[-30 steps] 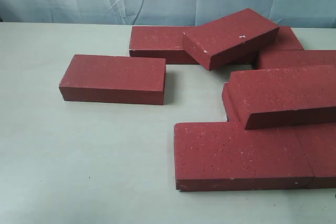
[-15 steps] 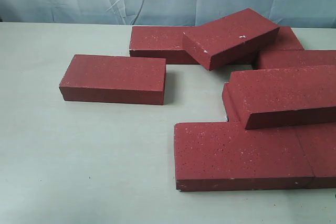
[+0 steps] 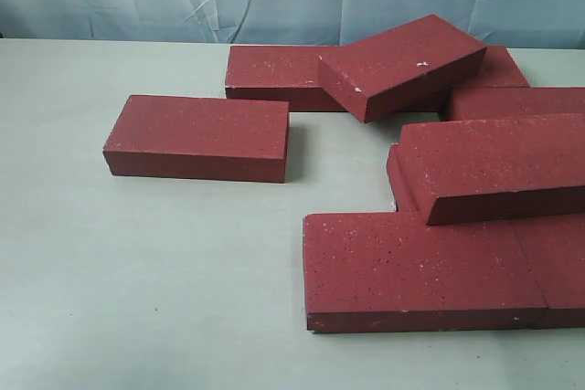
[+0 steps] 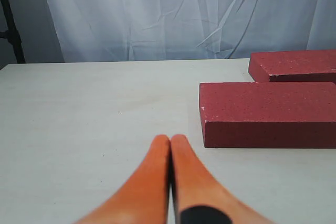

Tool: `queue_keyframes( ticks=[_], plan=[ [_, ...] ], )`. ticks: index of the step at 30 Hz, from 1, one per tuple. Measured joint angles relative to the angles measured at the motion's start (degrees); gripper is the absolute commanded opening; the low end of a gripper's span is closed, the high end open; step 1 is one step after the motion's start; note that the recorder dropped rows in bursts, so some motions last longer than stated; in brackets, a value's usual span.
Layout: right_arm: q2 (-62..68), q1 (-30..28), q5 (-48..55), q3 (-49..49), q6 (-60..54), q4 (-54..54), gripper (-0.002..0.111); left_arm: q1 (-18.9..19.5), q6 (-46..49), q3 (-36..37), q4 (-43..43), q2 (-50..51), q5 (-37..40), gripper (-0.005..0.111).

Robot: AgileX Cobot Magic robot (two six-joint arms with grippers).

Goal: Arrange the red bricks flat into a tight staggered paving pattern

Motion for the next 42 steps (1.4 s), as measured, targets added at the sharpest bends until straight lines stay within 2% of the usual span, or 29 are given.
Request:
queue_keyframes(
  ticks=[7,14,17,34,42],
  plan=[
    [0.00,0.00,-8.96,0.07,0.00,0.00,-0.001,0.00,0.00,0.00,0.00,0.00,0.00,0.000],
    [0.00,0.00,-25.01,0.13,0.00,0.00,-0.001,0.00,0.00,0.00,0.00,0.00,0.00,0.000],
    [0.00,0.00,-27.76,0.13,0.00,0.00,-0.001,0.00,0.00,0.00,0.00,0.00,0.00,0.000],
    [0.00,0.00,-28.10,0.13,0.00,0.44,-0.001,0.00,0.00,0.00,0.00,0.00,0.00,0.000],
    [0.00,0.00,-20.98,-6.43,0.00,0.29,-0.001,0.00,0.00,0.00,0.00,0.00,0.00,0.000]
  ],
)
